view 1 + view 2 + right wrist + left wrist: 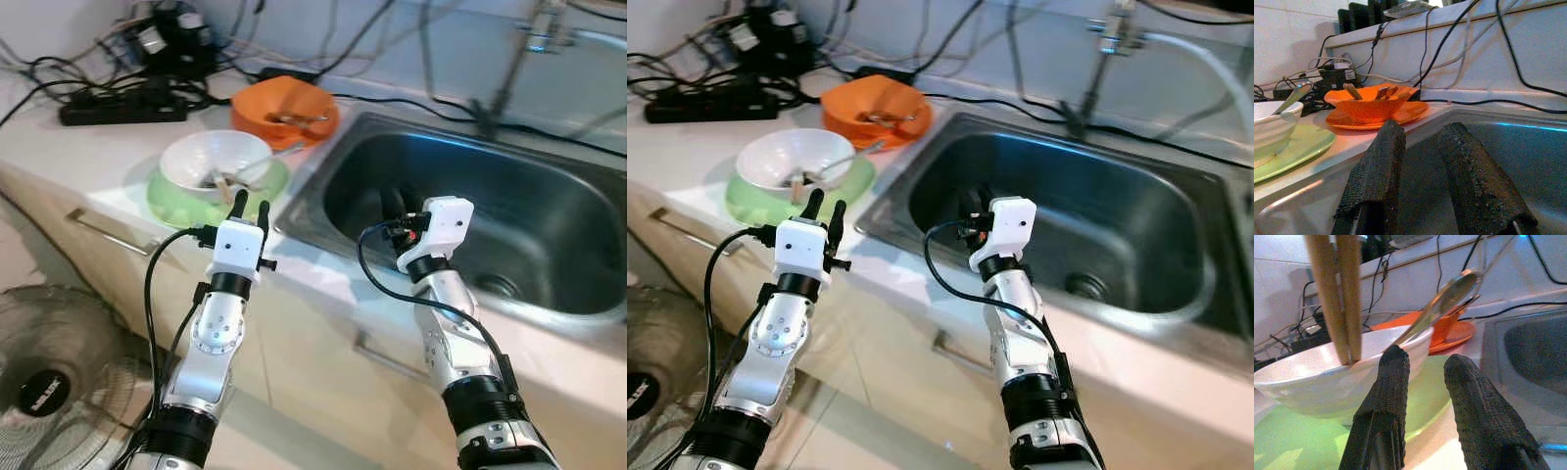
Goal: Kitchen organization
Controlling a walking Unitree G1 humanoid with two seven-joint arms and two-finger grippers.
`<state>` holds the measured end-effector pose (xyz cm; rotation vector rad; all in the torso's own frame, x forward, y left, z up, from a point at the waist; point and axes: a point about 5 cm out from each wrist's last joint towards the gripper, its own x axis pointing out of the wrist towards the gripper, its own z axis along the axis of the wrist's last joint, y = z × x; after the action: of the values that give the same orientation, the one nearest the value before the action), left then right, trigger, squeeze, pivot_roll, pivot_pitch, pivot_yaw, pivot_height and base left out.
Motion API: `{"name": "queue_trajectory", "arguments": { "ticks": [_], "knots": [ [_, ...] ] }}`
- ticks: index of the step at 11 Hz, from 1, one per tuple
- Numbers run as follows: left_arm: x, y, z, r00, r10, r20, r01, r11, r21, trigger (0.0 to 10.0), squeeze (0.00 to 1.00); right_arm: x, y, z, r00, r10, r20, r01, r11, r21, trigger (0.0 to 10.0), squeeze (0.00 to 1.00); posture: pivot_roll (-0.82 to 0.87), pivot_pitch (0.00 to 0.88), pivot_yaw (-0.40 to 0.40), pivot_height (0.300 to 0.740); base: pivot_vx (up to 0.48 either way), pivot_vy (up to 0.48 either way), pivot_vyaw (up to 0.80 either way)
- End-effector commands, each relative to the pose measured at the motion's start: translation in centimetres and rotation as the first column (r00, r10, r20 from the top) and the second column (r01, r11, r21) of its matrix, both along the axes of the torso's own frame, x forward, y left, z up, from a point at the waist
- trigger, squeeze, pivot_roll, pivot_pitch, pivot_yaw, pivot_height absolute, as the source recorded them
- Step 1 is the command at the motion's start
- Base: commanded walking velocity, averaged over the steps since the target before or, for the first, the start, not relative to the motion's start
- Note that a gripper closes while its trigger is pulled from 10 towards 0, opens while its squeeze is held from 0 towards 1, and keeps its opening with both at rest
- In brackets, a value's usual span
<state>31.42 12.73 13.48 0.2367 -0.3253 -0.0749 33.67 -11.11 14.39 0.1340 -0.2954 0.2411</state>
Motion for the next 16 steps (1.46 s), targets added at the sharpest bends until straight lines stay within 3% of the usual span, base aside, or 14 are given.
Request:
{"name": "queue_trajectory", "arguments": {
  "ticks": [1,8,11,16],
  "knots": [
    [0.0,0.0,0.3,1.0,-0.001,0.012,0.001,1.0,0.011,10.0,0.0,0.0,0.0,0.1,1.0,0.001,-0.001,-0.001,1.0,0.005,10.0,0.0,0.18,0.0,-0.016,0.74,0.33,0.0,0.0],
    [-0.1,-0.2,0.3,1.0,-0.01,0.016,0.01,1.0,0.007,10.0,0.0,0.0,0.1,0.0,1.0,0.005,-0.005,-0.005,1.0,0.005,10.0,0.0,0.18,0.0,-0.016,0.74,0.262,0.0,0.0],
    [-0.1,-0.2,0.3,1.0,-0.011,0.018,0.011,1.0,0.005,10.0,0.0,-0.2,0.0,1.5,0.997,0.007,0.07,-0.011,0.998,0.054,10.0,0.0,0.18,0.0,-0.016,0.74,0.287,0.0,0.0],
    [-0.1,-0.3,0.3,1.0,-0.016,0.017,0.016,1.0,0.006,10.0,0.0,-0.1,0.0,1.1,0.999,0.01,0.047,-0.012,0.999,0.037,10.0,0.0,0.18,0.0,-0.018,0.74,0.286,0.0,0.0]
  ]
}}
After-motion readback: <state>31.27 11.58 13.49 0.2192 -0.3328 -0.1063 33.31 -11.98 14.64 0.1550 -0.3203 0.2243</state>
